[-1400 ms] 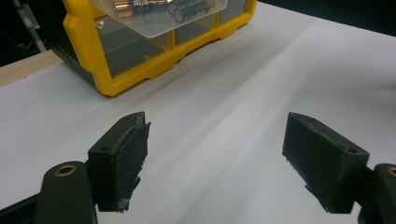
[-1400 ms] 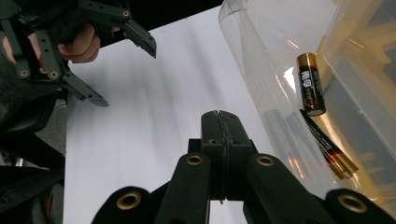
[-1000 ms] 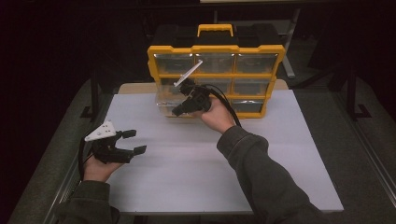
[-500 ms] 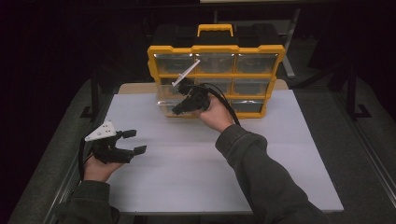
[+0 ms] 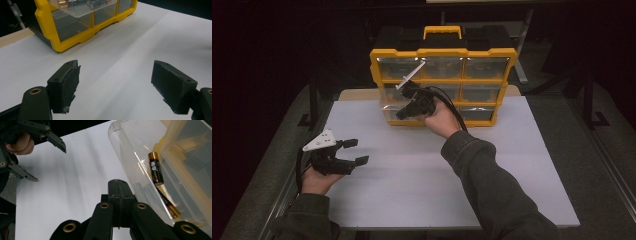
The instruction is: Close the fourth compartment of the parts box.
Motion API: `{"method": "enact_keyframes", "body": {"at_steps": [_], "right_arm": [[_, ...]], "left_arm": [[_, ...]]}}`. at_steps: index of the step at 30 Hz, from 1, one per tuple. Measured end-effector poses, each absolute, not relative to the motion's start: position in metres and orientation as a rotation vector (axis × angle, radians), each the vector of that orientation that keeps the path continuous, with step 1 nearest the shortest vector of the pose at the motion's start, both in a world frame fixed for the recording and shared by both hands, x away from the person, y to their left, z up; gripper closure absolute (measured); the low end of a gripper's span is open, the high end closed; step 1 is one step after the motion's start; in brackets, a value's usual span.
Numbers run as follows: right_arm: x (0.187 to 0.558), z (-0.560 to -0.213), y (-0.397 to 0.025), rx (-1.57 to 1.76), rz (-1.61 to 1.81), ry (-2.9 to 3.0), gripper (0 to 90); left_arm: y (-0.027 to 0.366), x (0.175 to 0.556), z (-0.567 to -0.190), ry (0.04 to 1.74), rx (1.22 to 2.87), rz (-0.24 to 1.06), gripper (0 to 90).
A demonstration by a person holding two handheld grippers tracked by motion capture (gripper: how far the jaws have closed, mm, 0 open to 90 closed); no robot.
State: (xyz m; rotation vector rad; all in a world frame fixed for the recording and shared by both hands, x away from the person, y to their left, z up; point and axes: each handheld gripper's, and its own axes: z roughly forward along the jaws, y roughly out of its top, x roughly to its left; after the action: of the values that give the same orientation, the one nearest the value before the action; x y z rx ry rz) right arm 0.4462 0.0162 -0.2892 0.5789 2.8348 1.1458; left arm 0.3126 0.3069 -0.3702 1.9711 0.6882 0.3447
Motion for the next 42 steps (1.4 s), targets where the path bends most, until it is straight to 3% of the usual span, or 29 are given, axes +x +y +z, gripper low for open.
{"method": "enact_keyframes", "body": {"at_steps": [42], "right_arm": [[0.477,-0.289,0.014,0.656,1.161,2.759,89.2]], "left_arm": [[0.308,0.312,-0.37,0.692,1.953,0.34,21.9]]}}
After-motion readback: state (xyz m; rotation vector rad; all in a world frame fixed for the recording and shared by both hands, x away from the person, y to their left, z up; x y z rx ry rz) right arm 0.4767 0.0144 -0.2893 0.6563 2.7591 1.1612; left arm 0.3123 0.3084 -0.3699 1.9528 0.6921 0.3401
